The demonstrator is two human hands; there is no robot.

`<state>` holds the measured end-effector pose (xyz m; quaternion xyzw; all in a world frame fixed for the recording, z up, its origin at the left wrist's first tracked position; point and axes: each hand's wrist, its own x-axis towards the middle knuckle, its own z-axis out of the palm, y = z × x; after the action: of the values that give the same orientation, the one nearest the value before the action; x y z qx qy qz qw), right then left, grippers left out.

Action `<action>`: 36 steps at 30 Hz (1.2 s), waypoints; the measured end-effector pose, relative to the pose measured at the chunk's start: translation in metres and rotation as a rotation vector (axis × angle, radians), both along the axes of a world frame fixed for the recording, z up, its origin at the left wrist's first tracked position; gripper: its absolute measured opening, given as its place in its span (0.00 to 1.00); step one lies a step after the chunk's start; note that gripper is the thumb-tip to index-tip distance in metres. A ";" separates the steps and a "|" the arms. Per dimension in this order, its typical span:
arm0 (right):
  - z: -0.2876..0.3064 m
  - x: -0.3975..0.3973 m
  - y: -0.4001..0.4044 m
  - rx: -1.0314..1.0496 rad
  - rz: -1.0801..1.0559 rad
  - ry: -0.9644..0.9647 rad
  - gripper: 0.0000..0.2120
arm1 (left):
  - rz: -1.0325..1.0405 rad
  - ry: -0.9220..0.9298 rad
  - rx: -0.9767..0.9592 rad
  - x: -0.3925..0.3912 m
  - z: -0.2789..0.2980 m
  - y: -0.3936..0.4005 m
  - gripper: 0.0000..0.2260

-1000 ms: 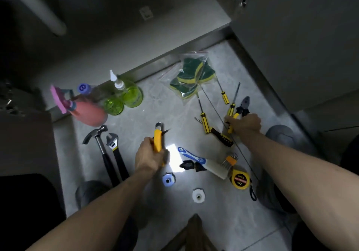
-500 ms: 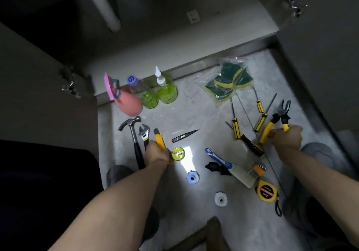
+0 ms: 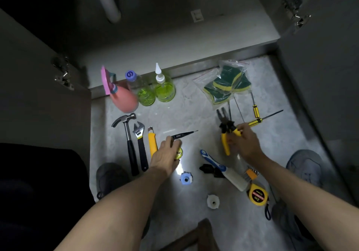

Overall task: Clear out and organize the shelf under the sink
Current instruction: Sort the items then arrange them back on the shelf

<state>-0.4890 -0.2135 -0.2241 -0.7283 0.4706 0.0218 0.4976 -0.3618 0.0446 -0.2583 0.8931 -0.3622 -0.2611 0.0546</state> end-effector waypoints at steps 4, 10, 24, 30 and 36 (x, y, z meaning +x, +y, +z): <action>-0.009 -0.002 0.017 -0.009 0.189 0.069 0.09 | 0.069 -0.001 -0.054 0.014 -0.002 -0.012 0.32; -0.026 0.001 0.027 -0.064 0.370 0.193 0.07 | 0.097 0.096 -0.059 0.040 -0.006 -0.047 0.28; -0.044 0.004 0.052 -0.337 0.592 0.303 0.25 | 0.217 0.094 -0.104 0.067 -0.005 -0.099 0.29; -0.048 0.016 0.044 -0.198 0.560 0.250 0.23 | 0.283 0.127 -0.243 0.059 0.001 -0.061 0.29; -0.037 0.031 0.043 -0.140 0.427 0.262 0.15 | 0.524 -0.034 -0.131 0.049 0.009 -0.010 0.13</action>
<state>-0.4579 -0.1702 -0.2606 -0.8347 0.3672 0.1879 0.3648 -0.3131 0.0347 -0.2491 0.9552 -0.1356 -0.1992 0.1720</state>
